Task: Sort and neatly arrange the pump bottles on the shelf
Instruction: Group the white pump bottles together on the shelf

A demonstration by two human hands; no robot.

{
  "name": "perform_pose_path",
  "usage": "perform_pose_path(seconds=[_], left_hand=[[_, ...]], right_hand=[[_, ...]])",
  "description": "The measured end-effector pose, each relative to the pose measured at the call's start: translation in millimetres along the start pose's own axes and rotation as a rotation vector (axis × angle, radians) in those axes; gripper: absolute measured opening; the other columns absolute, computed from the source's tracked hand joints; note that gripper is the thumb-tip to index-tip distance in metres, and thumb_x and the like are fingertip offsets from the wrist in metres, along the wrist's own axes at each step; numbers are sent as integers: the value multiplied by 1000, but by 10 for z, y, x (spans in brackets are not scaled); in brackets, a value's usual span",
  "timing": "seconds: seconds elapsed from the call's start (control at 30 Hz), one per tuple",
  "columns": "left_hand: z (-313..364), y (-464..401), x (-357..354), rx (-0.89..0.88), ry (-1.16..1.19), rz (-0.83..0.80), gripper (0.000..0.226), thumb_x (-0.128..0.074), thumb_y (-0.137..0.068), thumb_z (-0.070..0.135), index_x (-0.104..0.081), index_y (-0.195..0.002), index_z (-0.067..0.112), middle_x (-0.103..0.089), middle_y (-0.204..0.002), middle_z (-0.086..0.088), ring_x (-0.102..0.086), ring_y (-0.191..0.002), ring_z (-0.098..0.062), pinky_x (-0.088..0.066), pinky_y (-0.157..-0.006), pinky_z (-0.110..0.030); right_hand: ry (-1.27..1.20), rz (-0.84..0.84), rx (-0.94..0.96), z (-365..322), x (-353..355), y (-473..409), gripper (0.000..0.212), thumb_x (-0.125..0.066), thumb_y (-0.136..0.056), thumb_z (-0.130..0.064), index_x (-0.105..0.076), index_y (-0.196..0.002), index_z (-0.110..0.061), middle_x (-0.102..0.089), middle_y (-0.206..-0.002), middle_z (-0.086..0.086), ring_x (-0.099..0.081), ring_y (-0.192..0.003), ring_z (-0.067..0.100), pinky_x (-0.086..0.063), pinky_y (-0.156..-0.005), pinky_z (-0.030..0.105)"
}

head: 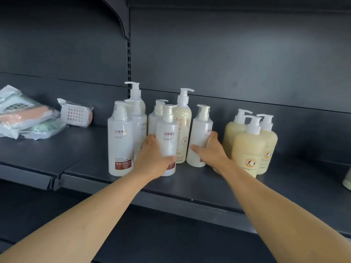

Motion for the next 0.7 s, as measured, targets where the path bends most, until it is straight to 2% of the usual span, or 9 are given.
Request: perform_pose_path(seconds=[0.1, 0.2, 0.4, 0.57, 0.7], left_hand=[[23, 48, -13, 14, 37, -40, 66, -76, -73, 27, -36, -123, 12, -49, -124, -3, -51, -114, -23, -46, -90, -37], [78, 158, -30, 33, 104, -73, 63, -75, -74, 20, -37, -124, 13, -51, -123, -2, -52, -112, -20, -44, -85, -31], [292, 421, -117, 23, 190, -123, 57, -71, -80, 17, -37, -125, 19, -51, -114, 7, -50, -102, -11, -42, -83, -28], [403, 523, -193, 26, 175, -100, 61, -73, -78, 20, -35, -127, 19, -52, -125, 2, -53, -113, -19, -46, -91, -34], [465, 560, -187, 19, 171, -106, 63, -73, -78, 18, -34, -127, 17, -53, -128, -2, -53, -115, -21, -47, -96, -40]], right_hand=[[41, 16, 17, -17, 35, 90, 64, -73, -77, -21, -30, -123, -10, -48, -123, 11, -55, -107, 31, -52, -88, 49], [111, 26, 55, -16, 109, 291, 64, -75, -74, -26, -29, -116, -13, -48, -116, 11, -59, -98, 33, -54, -83, 48], [136, 43, 126, 57, 403, 691, 59, -75, -74, -27, -31, -111, -11, -48, -113, 9, -58, -96, 31, -53, -82, 45], [170, -17, 139, 139, 517, 815, 58, -74, -75, -28, -32, -113, -14, -49, -108, 2, -61, -94, 29, -53, -80, 46], [162, -11, 133, 156, 538, 867, 57, -72, -75, -27, -31, -113, -17, -52, -111, 4, -61, -94, 30, -54, -79, 49]])
Point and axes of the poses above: each hand's wrist, its own y-axis away from the middle knuckle, its own x-axis out of the back of the hand, z = x × y, the point moved 4 cm from there along -y, towards the middle knuckle
